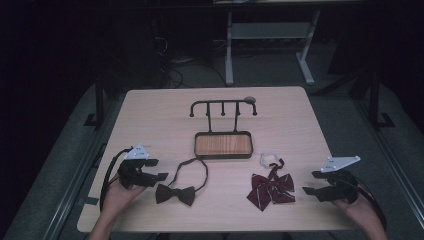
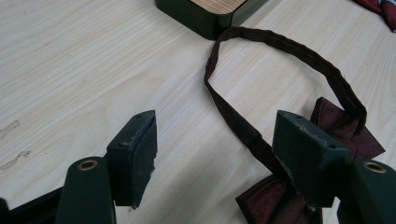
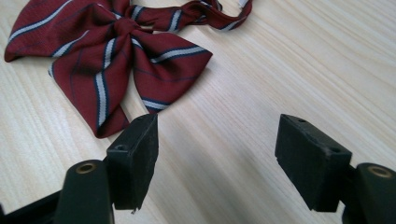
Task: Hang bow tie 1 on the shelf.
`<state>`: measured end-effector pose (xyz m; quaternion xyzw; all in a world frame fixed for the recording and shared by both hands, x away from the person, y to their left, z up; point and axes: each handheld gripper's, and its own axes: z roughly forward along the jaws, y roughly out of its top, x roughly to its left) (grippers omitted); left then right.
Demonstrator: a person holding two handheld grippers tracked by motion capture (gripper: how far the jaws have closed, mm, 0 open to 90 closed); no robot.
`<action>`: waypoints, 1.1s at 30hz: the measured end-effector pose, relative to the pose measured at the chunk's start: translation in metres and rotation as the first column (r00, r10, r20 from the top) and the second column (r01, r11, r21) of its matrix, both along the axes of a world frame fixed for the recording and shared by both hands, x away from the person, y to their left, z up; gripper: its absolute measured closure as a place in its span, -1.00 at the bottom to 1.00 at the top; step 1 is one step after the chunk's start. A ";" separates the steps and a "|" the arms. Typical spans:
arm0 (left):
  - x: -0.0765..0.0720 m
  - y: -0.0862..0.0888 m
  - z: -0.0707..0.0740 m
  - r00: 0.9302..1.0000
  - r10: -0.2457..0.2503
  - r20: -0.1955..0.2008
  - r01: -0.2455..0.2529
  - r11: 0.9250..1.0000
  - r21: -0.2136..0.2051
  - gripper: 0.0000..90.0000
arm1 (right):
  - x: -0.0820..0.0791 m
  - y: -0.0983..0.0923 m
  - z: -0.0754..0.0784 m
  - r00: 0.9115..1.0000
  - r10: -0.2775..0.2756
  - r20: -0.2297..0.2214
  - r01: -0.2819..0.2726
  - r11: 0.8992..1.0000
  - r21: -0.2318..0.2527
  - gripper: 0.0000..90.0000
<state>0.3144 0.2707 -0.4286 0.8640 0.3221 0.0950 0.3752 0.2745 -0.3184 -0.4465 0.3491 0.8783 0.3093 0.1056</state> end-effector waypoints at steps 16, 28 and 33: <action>0.000 -0.002 -0.001 1.000 -0.010 0.002 0.010 1.000 0.004 -0.36 | 0.001 0.013 0.014 1.000 0.015 0.010 -0.015 1.000 -0.025 -0.38; -0.002 0.001 0.003 1.000 -0.007 0.018 0.007 1.000 0.002 -0.36 | 0.018 0.038 0.036 0.996 0.086 -0.021 -0.087 0.995 -0.050 -0.39; -0.002 0.002 0.003 1.000 -0.005 0.018 0.005 1.000 -0.001 -0.36 | 0.030 0.046 0.042 0.994 0.103 -0.046 -0.106 0.992 -0.065 -0.41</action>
